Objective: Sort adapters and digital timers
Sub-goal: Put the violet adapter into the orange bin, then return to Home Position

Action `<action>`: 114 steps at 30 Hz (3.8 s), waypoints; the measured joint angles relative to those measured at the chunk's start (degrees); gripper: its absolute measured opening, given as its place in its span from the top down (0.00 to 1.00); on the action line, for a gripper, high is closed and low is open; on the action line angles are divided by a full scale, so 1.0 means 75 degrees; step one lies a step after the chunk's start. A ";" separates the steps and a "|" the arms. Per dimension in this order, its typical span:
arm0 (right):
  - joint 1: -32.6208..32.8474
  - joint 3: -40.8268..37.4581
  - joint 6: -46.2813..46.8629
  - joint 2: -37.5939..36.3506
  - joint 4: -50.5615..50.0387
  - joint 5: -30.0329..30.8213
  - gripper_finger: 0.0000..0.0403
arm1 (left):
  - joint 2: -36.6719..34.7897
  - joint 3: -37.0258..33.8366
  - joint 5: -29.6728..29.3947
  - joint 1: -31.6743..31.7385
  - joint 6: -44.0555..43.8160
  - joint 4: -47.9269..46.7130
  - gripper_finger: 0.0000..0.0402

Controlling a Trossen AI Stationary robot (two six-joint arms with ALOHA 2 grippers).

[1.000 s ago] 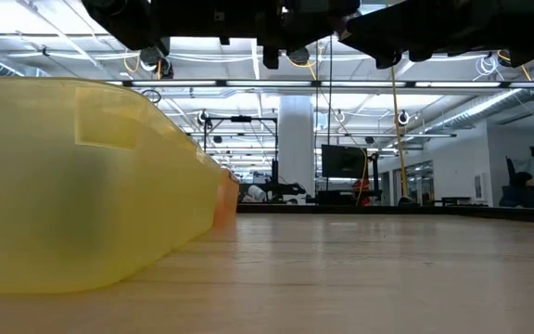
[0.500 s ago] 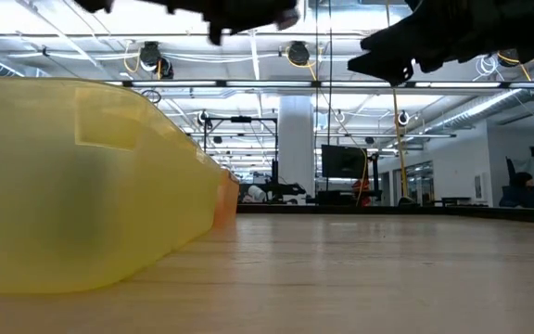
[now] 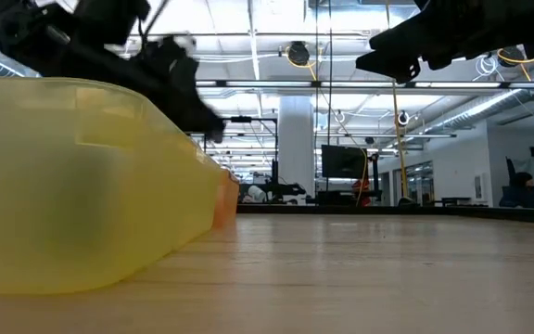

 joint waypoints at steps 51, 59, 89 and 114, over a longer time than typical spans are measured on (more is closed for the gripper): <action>0.0003 0.0000 -0.0024 -0.2636 -0.2309 -0.0024 0.35 | -0.6129 -0.0614 0.6048 0.1128 0.1201 -0.5418 0.09; 0.0003 0.0000 0.0201 -0.3178 -0.3147 -0.0026 0.35 | -0.7898 -0.2238 0.5761 0.1139 0.1388 -0.4330 0.07; 0.0003 0.0000 0.0342 -0.3256 -0.3276 -0.0026 0.35 | -1.0677 -0.3435 0.5379 0.1385 0.1594 -0.4487 0.09; -0.0638 -0.2043 0.0189 -0.6069 -0.2765 -0.0079 0.35 | -1.0662 -0.3426 0.5164 0.0925 0.2306 -0.4706 0.09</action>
